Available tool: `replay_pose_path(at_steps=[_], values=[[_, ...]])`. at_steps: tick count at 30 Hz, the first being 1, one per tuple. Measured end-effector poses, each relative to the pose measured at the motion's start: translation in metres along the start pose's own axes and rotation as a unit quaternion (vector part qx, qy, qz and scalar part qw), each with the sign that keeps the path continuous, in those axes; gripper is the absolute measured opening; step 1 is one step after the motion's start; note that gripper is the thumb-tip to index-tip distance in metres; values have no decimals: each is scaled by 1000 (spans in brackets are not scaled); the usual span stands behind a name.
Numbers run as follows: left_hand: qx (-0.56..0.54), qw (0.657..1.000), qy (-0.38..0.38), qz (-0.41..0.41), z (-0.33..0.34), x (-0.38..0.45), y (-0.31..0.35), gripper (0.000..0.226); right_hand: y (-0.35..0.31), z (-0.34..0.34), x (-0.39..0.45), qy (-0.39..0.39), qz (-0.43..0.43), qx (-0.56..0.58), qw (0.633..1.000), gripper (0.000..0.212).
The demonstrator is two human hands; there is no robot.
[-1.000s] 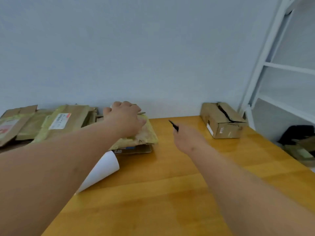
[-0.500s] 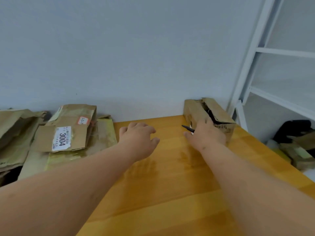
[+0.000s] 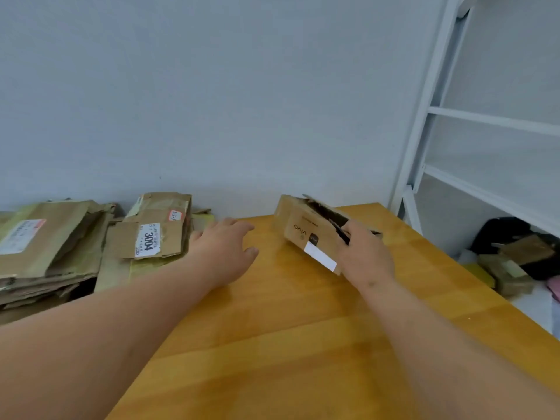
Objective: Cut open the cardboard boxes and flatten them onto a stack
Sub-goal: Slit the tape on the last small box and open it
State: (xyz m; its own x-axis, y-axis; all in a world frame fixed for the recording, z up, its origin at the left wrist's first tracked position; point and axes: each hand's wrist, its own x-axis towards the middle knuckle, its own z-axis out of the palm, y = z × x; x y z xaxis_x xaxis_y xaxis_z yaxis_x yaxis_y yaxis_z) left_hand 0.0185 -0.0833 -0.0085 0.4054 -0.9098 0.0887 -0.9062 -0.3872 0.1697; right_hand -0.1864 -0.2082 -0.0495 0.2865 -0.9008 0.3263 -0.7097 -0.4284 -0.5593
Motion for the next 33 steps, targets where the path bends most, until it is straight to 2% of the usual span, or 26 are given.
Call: replay_pose_path(at_steps=[4, 8, 10, 14, 17, 19, 21, 23, 27, 30, 33], values=[[-37, 999, 18, -3, -34, -47, -14, 80, -25, -41, -35, -53, 28, 125, 990, 14], [0, 999, -19, 37, -66, -102, -31, 114, -49, -72, -74, -145, 98, 273, 946, 18], [34, 995, -42, 79, -79, -129, -41, 122, -60, -81, -93, -194, 113, 303, 926, 22], [114, 981, -76, 140, -92, -173, -50, 119, -82, -87, -126, -261, 118, 319, 903, 25], [111, 978, -112, 139, -93, -200, -53, 102, -99, -89, -146, -303, 115, 332, 886, 30], [100, 978, -132, 127, -88, -213, -58, 98, -107, -84, -158, -312, 97, 316, 891, 27], [95, 977, -161, 104, -80, -222, -68, 96, -112, -72, -169, -290, 62, 272, 915, 15], [65, 978, -185, 74, -70, -229, -78, 96, -114, -62, -179, -232, 33, 226, 946, 4], [-2, 985, -170, 33, -63, -232, -81, 102, -105, -55, -190, -106, 62, 199, 972, 25], [-7, 987, -161, 12, -63, -226, -77, 93, -98, -54, -201, -43, 55, 227, 971, 18], [-2, 986, -164, -6, -62, -222, -75, 82, -88, -42, -219, 4, 18, 168, 986, 20]])
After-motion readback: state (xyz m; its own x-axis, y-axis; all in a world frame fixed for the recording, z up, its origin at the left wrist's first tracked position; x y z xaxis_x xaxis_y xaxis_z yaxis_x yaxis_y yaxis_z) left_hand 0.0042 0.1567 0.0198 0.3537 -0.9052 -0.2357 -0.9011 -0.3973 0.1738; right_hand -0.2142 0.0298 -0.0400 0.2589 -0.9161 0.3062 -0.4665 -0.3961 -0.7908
